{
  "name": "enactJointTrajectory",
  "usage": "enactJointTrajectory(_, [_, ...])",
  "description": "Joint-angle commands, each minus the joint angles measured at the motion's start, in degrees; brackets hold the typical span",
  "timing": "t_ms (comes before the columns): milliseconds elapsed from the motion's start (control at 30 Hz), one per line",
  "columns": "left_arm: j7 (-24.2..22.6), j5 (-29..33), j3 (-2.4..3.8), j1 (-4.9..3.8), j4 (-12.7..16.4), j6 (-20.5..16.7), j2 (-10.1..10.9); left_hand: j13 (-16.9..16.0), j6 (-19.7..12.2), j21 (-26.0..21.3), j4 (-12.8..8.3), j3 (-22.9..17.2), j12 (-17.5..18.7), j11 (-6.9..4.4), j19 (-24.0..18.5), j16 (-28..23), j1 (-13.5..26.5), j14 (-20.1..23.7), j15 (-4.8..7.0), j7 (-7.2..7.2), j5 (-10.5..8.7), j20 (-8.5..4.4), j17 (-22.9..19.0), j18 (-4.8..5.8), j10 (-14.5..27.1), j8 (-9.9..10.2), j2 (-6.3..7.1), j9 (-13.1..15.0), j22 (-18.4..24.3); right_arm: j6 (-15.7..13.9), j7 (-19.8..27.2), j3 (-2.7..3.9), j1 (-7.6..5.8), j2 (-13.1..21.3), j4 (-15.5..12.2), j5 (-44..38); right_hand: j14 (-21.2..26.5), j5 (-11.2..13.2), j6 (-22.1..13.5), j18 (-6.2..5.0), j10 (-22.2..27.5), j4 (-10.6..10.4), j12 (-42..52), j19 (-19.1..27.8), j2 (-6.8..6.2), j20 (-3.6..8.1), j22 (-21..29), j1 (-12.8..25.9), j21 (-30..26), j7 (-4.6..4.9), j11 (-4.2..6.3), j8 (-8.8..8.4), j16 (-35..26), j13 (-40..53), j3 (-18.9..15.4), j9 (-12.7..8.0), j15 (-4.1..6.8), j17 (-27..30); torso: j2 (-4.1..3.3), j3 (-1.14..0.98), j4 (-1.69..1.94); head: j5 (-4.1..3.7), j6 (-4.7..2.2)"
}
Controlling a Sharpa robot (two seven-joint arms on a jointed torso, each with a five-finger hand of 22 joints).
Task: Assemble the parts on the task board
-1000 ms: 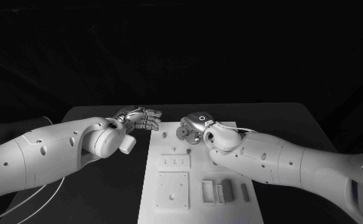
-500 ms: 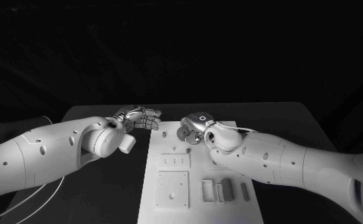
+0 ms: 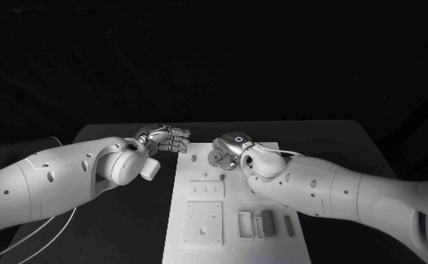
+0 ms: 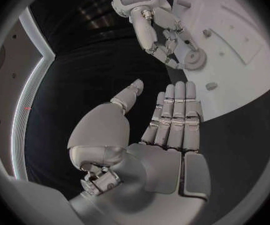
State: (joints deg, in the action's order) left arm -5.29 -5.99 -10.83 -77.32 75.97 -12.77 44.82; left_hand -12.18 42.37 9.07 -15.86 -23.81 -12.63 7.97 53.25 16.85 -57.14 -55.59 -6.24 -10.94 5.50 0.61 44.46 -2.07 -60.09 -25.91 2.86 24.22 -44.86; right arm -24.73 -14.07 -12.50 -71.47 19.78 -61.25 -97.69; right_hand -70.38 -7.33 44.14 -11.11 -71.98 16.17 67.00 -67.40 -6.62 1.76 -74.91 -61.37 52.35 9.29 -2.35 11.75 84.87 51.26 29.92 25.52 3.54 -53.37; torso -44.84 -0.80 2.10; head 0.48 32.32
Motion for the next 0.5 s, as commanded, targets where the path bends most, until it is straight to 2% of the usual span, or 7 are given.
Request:
enactJointTrajectory(33, [-0.3,-0.1,0.06,-0.06,0.1,0.7,-0.1,-0.1,-0.1,-0.4,0.2,-0.1,0.3,0.25,0.1,-0.2,0.5,-0.2,-0.12,-0.36,-0.23,0.0,0.1,-1.03,-0.2,0.4,0.05,0.1,-0.1,-0.2,0.2,0.01,-0.02,-0.1,0.1,-0.1,-0.1,-0.1,0.0,-3.89,0.1,0.0,-0.3,-0.1,0.38,0.32,-0.9,0.4,-0.2,0.03,-0.4,-0.03,-0.2,0.1,0.4,0.0,-0.27,-0.1,0.0,0.03,0.04,-0.04,-0.02])
enactJointTrajectory(500, [-0.3,-0.1,0.06,-0.07,0.2,0.6,0.1,-0.1,0.0,-0.4,0.2,-0.1,0.3,0.25,0.1,-0.3,0.5,-0.2,-0.13,-0.35,-0.23,0.01,0.1,-1.04,-0.2,0.4,0.05,0.1,-0.1,-0.6,0.1,0.02,-0.03,-0.3,1.2,-0.5,-0.3,-0.9,1.1,-3.89,0.1,0.4,-0.2,-0.1,1.34,0.43,-1.0,-0.3,-0.1,-0.05,-0.34,0.72,-0.1,0.2,0.7,0.1,-0.23,-0.4,0.0,0.09,0.06,-0.08,0.0])
